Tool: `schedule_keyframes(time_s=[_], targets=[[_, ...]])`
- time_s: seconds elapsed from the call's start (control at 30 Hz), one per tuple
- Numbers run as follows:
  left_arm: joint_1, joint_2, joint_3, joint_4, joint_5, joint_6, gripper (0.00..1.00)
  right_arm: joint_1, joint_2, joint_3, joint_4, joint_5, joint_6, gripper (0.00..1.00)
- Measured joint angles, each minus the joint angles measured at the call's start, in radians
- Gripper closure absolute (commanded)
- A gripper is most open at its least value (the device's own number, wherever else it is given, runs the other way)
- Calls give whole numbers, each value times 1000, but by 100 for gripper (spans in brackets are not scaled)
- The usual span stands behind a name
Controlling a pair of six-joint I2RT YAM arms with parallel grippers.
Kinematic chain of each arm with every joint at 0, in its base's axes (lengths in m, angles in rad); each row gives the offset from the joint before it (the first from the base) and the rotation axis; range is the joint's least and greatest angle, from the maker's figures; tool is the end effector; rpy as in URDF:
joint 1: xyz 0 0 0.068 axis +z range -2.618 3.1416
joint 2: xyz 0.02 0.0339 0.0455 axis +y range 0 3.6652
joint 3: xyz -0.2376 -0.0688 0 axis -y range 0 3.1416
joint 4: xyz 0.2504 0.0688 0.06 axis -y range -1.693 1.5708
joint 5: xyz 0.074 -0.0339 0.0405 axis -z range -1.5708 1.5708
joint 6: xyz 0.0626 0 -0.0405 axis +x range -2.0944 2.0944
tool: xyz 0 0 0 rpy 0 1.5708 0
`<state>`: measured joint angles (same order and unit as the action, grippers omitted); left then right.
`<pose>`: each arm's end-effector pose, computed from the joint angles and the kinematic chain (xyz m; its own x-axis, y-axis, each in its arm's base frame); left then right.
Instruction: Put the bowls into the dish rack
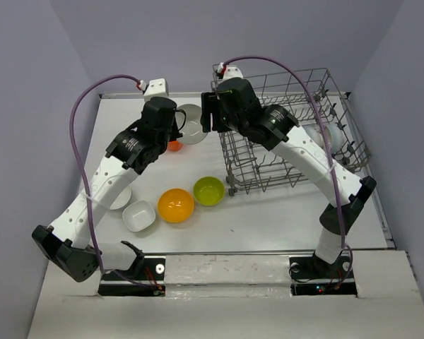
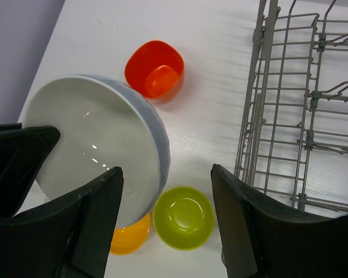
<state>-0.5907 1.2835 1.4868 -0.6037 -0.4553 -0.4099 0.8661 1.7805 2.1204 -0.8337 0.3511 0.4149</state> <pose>0.2693 -0.1474 0.3999 -0.3622 -0.1880 -0.9129 0.0213 0.9775 -0.2098 0.2771 0.2926 0.4230 -0.4903 0.0078 -0.8715 -0.3513 0.9134 0.2058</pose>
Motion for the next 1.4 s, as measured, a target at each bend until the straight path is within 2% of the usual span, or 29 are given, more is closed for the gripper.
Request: schedule_keyframes(time_s=[0.13, 0.37, 0.97, 1.1, 1.27, 1.33, 1.4], targets=[[-31, 0, 0, 0, -17, -9, 100, 8, 24, 13, -10, 44, 0, 36], [-70, 0, 0, 0, -33, -21, 100, 13, 32, 31, -19, 108, -3, 49], [-85, 0, 0, 0, -47, -30, 100, 24, 68, 31, -30, 151, -8, 70], [-89, 0, 0, 0, -48, -30, 100, 24, 72, 31, -31, 152, -9, 78], [-89, 0, 0, 2, -47, -24, 100, 26, 73, 31, -48, 155, -38, 99], [-91, 0, 0, -4, -47, -19, 100, 30, 75, 31, -60, 162, -43, 99], [-91, 0, 0, -4, -46, -17, 79, 31, 75, 31, -61, 166, -45, 99]])
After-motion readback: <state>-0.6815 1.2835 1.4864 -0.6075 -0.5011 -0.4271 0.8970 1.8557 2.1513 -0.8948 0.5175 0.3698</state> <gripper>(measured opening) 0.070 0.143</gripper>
